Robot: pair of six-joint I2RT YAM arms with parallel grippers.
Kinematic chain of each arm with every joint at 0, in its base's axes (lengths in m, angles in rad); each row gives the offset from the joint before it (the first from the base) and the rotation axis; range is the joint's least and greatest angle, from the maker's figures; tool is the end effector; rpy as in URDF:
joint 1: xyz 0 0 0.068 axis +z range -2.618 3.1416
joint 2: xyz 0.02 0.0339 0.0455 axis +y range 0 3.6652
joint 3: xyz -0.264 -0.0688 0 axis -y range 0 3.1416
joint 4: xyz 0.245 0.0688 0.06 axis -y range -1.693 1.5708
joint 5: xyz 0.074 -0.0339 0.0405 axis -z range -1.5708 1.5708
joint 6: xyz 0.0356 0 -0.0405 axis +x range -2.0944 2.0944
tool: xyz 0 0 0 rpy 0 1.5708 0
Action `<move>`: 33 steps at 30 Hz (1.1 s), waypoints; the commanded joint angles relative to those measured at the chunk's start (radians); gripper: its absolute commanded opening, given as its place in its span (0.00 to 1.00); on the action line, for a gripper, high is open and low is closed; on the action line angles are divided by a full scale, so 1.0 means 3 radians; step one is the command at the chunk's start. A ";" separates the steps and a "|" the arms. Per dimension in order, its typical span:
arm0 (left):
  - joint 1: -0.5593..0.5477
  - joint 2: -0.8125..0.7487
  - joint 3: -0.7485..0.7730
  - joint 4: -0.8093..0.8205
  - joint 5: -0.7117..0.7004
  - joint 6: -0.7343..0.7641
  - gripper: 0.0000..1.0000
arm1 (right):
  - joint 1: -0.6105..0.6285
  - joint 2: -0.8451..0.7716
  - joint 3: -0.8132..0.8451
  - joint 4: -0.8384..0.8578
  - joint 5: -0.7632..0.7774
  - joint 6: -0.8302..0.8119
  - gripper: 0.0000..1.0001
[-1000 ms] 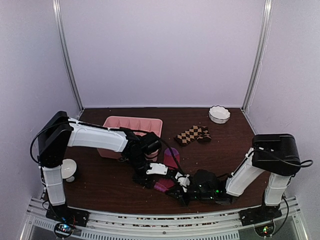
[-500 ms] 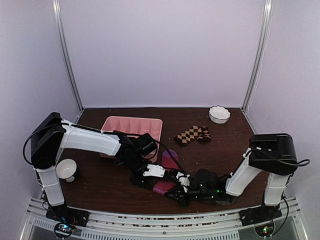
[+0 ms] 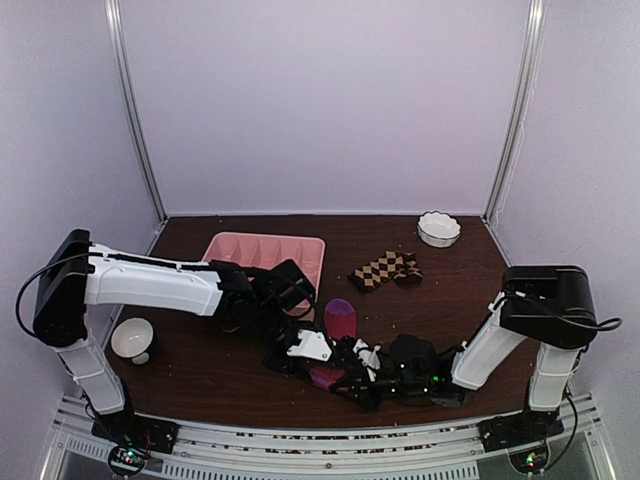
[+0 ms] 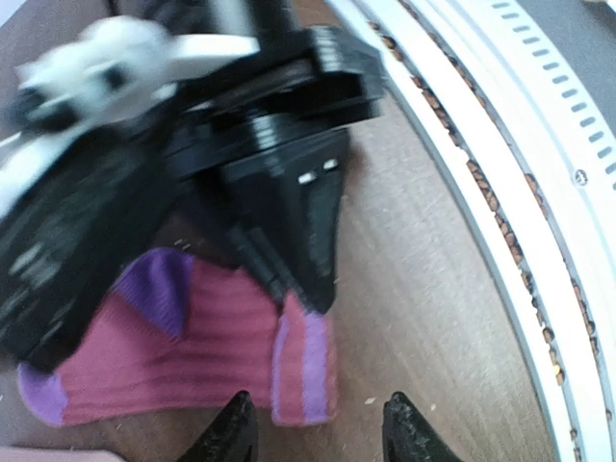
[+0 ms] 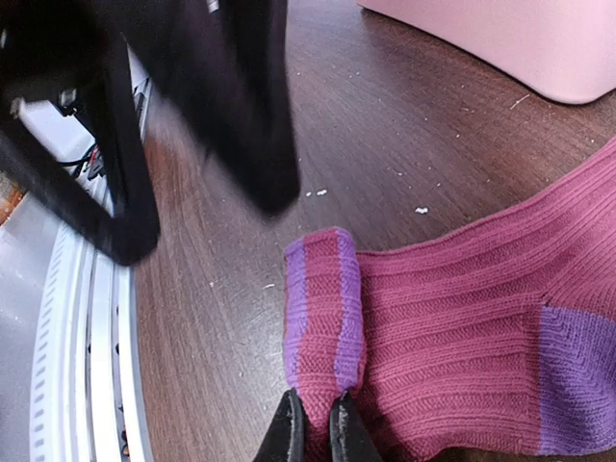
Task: Roll the socks
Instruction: Roll the sock at the center of the board.
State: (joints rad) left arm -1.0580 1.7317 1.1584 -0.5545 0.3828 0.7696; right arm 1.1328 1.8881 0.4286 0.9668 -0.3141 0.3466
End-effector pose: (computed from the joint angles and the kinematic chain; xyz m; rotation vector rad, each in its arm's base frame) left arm 0.1584 -0.3085 0.1949 2.2070 1.5537 -0.6043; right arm 0.1106 0.2621 0.0765 -1.0673 2.0128 1.1798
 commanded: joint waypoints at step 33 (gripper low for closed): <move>0.0141 0.1014 0.0184 -0.0007 -0.0186 -0.0229 0.00 | -0.0120 -0.0285 -0.0708 -0.0383 0.0523 0.0301 0.24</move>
State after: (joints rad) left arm -1.0851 1.9514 1.1965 -0.3969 0.3023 0.7658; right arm 1.1034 1.8370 0.3309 1.0256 -0.2943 0.4297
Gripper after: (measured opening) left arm 0.035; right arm 0.184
